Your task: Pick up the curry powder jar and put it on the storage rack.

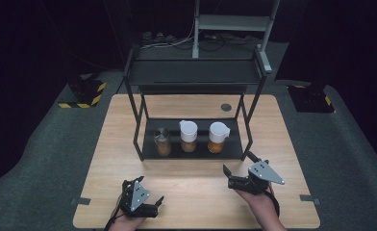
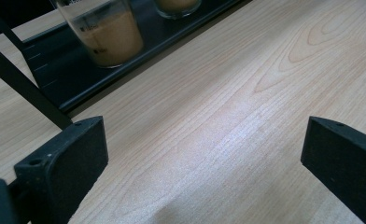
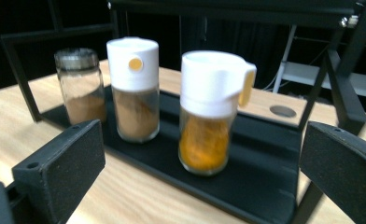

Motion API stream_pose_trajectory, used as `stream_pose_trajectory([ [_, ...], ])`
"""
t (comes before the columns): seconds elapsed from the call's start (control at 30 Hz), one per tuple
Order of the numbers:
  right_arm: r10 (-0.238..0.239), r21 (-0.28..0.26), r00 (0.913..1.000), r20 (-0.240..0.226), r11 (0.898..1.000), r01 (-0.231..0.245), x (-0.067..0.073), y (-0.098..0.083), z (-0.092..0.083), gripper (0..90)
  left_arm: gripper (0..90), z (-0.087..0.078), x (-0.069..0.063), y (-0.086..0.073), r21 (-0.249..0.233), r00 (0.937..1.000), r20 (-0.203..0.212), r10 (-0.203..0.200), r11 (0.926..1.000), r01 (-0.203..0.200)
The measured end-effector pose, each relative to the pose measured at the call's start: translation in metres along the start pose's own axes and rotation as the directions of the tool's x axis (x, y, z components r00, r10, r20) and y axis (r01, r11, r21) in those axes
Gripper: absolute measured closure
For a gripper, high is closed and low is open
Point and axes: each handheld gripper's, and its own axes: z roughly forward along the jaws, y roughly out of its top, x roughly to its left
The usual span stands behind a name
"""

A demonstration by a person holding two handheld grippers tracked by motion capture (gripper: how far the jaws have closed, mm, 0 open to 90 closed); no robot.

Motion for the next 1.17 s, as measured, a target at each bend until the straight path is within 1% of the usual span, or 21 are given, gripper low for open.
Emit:
stream_pose_trajectory([
  [0.1,-0.015,0.016,0.9998,0.010,1.000,0.015,-0.001,-0.004,-0.007,0.0,0.9,0.000,-0.001,0.000,0.002,1.0000,-0.002,0.004,1.0000,-0.004],
  [0.2,-0.016,0.025,0.9998,0.015,1.000,0.015,-0.002,-0.007,-0.011,0.0,0.9,0.000,-0.001,0.001,0.003,1.0000,-0.003,0.006,1.0000,-0.006],
  [0.27,-0.031,0.046,0.9992,0.026,0.998,0.029,-0.002,-0.012,-0.017,0.0,0.9,0.000,-0.001,0.001,0.005,1.0000,-0.005,0.008,1.0000,-0.008],
  [0.33,-0.039,0.052,0.9988,0.029,0.998,0.037,-0.001,-0.013,-0.018,0.0,0.9,0.000,-0.002,0.001,0.005,0.9999,-0.006,0.009,0.9999,-0.009],
  [0.4,-0.054,0.079,0.9979,0.037,0.996,0.051,-0.001,-0.019,-0.022,0.0,0.9,0.000,-0.002,0.001,0.006,0.9999,-0.006,0.012,0.9999,-0.012],
  [0.43,-0.054,0.079,0.9979,0.037,0.996,0.051,-0.001,-0.019,-0.022,0.0,0.9,0.000,-0.002,0.001,0.006,0.9999,-0.006,0.012,0.9999,-0.012],
  [0.5,-0.061,0.108,0.9970,0.047,0.993,0.056,0.000,-0.024,-0.024,0.0,0.9,0.001,-0.002,0.001,0.007,0.9999,-0.007,0.014,0.9999,-0.014],
  [0.53,-0.061,0.108,0.9970,0.047,0.993,0.056,0.000,-0.024,-0.024,0.0,0.9,0.001,-0.002,0.001,0.007,0.9999,-0.007,0.014,0.9999,-0.014],
  [0.6,-0.081,0.134,0.9953,0.054,0.988,0.073,0.002,-0.029,-0.026,0.0,0.9,0.001,-0.003,0.001,0.008,0.9999,-0.008,0.015,0.9999,-0.015],
  [0.67,-0.087,0.140,0.9945,0.057,0.987,0.079,0.003,-0.030,-0.026,0.0,0.9,0.001,-0.003,0.002,0.009,0.9998,-0.009,0.015,0.9998,-0.015],
  [0.73,-0.097,0.164,0.9934,0.061,0.983,0.086,0.004,-0.033,-0.026,0.0,0.9,0.001,-0.003,0.002,0.010,0.9998,-0.009,0.016,0.9998,-0.016],
  [0.87,-0.105,0.188,0.9924,0.063,0.978,0.092,0.005,-0.035,-0.026,0.0,0.9,0.001,-0.004,0.002,0.013,0.9998,-0.010,0.018,0.9998,-0.018],
  [0.93,-0.105,0.182,0.9923,0.066,0.979,0.091,0.005,-0.036,-0.027,0.0,0.9,0.001,-0.004,0.003,0.014,0.9997,-0.012,0.020,0.9997,-0.020],
  [1.03,-0.109,0.185,0.9917,0.068,0.978,0.095,0.005,-0.036,-0.027,0.0,0.9,0.001,-0.005,0.003,0.014,0.9996,-0.014,0.023,0.9997,-0.022],
  [1.17,-0.132,0.192,0.9891,0.066,0.974,0.117,0.007,-0.035,-0.027,0.0,0.9,0.002,-0.005,0.003,0.016,0.9994,-0.016,0.030,0.9995,-0.029],
])
